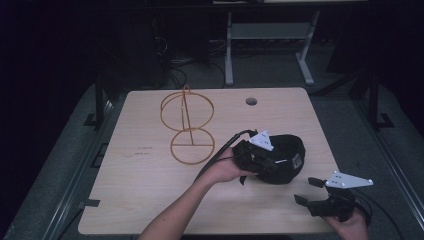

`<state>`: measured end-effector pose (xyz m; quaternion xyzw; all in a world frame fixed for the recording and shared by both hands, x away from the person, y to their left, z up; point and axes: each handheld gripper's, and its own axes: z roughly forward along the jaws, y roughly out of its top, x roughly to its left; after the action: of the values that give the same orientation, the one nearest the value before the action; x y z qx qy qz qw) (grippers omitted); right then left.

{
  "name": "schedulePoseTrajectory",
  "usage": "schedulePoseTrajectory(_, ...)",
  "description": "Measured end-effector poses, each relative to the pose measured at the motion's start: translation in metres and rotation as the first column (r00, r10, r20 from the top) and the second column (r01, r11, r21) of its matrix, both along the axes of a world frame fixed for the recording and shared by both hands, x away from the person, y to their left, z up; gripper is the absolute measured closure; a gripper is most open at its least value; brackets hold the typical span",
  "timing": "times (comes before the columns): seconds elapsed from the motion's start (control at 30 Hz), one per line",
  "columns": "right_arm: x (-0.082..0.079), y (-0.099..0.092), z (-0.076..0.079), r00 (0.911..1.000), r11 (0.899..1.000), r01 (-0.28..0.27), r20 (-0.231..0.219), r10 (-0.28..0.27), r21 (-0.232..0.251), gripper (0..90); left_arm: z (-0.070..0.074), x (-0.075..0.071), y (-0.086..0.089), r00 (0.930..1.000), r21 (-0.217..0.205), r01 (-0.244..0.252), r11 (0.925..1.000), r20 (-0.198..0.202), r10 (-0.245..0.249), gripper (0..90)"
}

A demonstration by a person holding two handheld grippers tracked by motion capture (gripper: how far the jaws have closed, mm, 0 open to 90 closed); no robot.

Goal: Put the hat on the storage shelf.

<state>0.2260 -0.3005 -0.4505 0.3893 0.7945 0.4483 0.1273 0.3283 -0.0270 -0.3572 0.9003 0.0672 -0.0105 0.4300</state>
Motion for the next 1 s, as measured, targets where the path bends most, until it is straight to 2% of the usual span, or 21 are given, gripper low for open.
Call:
schedulePoseTrajectory(0.07,0.000,0.001,0.002,1.0000,1.000,0.003,0.009,-0.003,0.019,14.8,0.003,0.001,0.001,1.0000,-0.007,-0.004,1.0000,0.004,0.004,80.6)
schedulePoseTrajectory(0.1,0.000,0.002,0.004,0.9998,1.000,0.004,0.017,-0.004,0.025,14.8,0.008,0.002,0.004,0.9999,-0.024,-0.014,0.9996,-0.003,0.014,80.6)
schedulePoseTrajectory(0.2,0.000,0.005,0.008,0.9994,1.000,0.004,0.033,-0.004,0.028,14.8,0.014,0.003,0.007,0.9996,-0.048,-0.027,0.9985,-0.009,0.026,80.9)
schedulePoseTrajectory(0.23,-0.001,0.008,0.012,0.9985,0.999,0.003,0.054,-0.005,0.034,14.8,0.021,0.005,0.011,0.9995,-0.068,-0.029,0.9973,-0.013,0.029,81.0)
schedulePoseTrajectory(0.27,-0.001,0.010,0.015,0.9981,0.999,0.005,0.061,-0.007,0.033,14.8,0.021,0.005,0.011,0.9995,-0.068,-0.029,0.9973,-0.013,0.029,81.0)
schedulePoseTrajectory(0.37,-0.002,0.015,0.020,0.9959,1.000,0.000,0.090,-0.002,0.029,15.0,0.032,0.007,0.017,0.9986,-0.099,-0.049,0.9938,-0.023,0.047,81.1)
schedulePoseTrajectory(0.57,-0.001,0.024,0.031,0.9929,0.998,-0.021,0.118,0.013,0.060,15.0,0.045,0.008,0.027,0.9979,-0.140,-0.060,0.9884,-0.034,0.055,81.1)
schedulePoseTrajectory(0.7,0.001,0.031,0.038,0.9886,0.997,-0.036,0.148,0.026,0.069,15.2,0.051,0.007,0.030,0.9977,-0.148,-0.061,0.9871,-0.039,0.056,81.1)
schedulePoseTrajectory(0.83,0.004,0.037,0.045,0.9849,0.995,-0.049,0.169,0.034,0.083,15.3,0.059,0.004,0.029,0.9983,-0.149,-0.054,0.9873,-0.028,0.051,81.2)
schedulePoseTrajectory(1.0,0.006,0.040,0.051,0.9801,0.995,-0.037,0.198,0.018,0.091,18.0,0.068,0.000,0.027,0.9994,-0.156,-0.033,0.9872,-0.015,0.031,81.4)
